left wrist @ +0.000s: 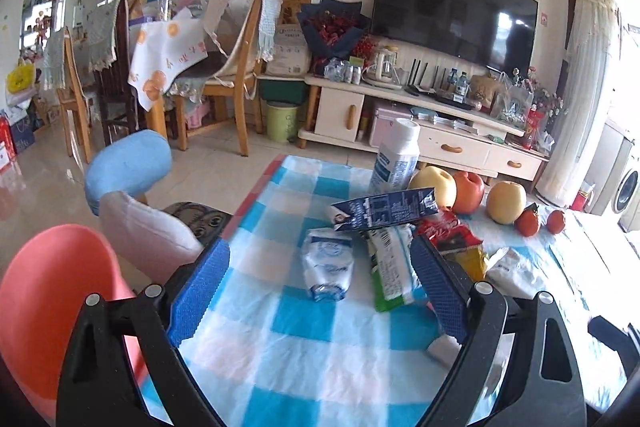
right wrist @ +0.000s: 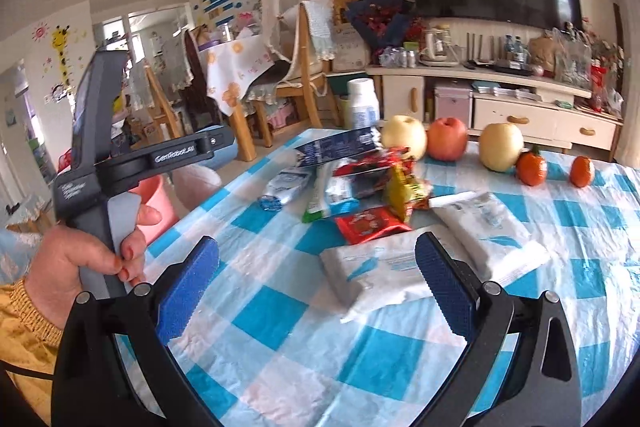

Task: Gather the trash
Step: 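Move both tools back over the table toward the remaining trash, then grasp the white MAGICDAY yogurt bag with the left tool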

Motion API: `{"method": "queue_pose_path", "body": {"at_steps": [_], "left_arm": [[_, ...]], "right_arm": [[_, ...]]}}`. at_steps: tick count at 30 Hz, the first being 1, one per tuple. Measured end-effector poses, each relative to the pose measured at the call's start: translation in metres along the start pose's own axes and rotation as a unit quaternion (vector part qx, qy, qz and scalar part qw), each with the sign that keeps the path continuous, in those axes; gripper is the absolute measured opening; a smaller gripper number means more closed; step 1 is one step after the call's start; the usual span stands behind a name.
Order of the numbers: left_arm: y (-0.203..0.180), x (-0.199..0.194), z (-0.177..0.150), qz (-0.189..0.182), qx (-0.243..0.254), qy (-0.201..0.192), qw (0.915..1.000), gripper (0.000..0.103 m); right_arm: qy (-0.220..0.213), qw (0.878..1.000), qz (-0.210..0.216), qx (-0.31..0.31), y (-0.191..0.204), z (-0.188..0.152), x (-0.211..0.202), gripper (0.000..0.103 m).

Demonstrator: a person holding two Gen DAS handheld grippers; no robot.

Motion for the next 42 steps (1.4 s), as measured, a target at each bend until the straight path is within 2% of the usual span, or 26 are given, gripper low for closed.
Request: {"method": "queue_pose_path", "body": {"at_steps": [2,3,8,11,13,17,19,23,25,29,36,39,42], "left_arm": [[-0.008,0.02,0.011,0.002,-0.006,0.012,0.9999,0.088],[-0.01,0.035,0.019,0.006,-0.014,0.022,0.9996,0.081],[-0.022,0.114,0.048,0.016,-0.054,0.097,0.9937,0.065],[-0.034,0.155,0.055,0.053,-0.019,0.142,0.9883,0.064],[-0.042,0.179,0.055,0.083,0.009,0.167,0.9824,0.059],[-0.06,0.209,0.043,0.096,0.059,0.21,0.9711,0.057],[-0.069,0.207,0.041,0.094,0.075,0.205,0.9714,0.047],[-0.086,0.197,0.031,0.102,0.113,0.202,0.9675,0.045],[-0.096,0.188,0.024,0.089,0.124,0.201,0.9675,0.039],[-0.116,0.16,0.01,0.067,0.155,0.189,0.9672,0.037],[-0.141,0.107,-0.021,0.025,0.19,0.178,0.9652,0.037],[-0.15,0.082,-0.037,0.004,0.201,0.177,0.9634,0.037],[-0.156,0.059,-0.05,-0.035,0.196,0.183,0.9627,0.037]], "right_arm": [[0.002,1.0,-0.009,0.003,-0.011,0.003,-0.002,0.099],[0.002,1.0,-0.013,0.003,-0.016,0.004,-0.003,0.099],[0.012,1.0,-0.026,0.012,-0.04,0.003,-0.003,0.099],[0.017,0.999,-0.02,0.027,-0.052,0.002,-0.004,0.099],[0.017,0.999,-0.014,0.038,-0.056,0.002,-0.006,0.099],[0.012,0.999,-0.004,0.049,-0.059,0.005,-0.011,0.099],[0.009,0.999,-0.002,0.052,-0.062,0.007,-0.015,0.099],[-0.003,0.998,-0.01,0.066,-0.073,0.013,-0.025,0.099],[-0.012,0.997,-0.016,0.074,-0.08,0.016,-0.031,0.099],[-0.024,0.995,-0.047,0.09,-0.104,0.023,-0.042,0.099],[-0.009,0.987,-0.098,0.13,-0.148,0.019,-0.046,0.099],[0.003,0.985,-0.103,0.136,-0.156,0.014,-0.045,0.099],[0.015,0.986,-0.094,0.136,-0.158,0.008,-0.043,0.099]]}}
Point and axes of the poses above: each gripper's, at about its wrist camera, not at the fingertips, and x roughly the way its jaws point, y to its left, z to its top, the point moved 4 cm from there along x, roughly the way its jaws point, and after that the axes turned 5 degrees about z, right-handed, at the moved point
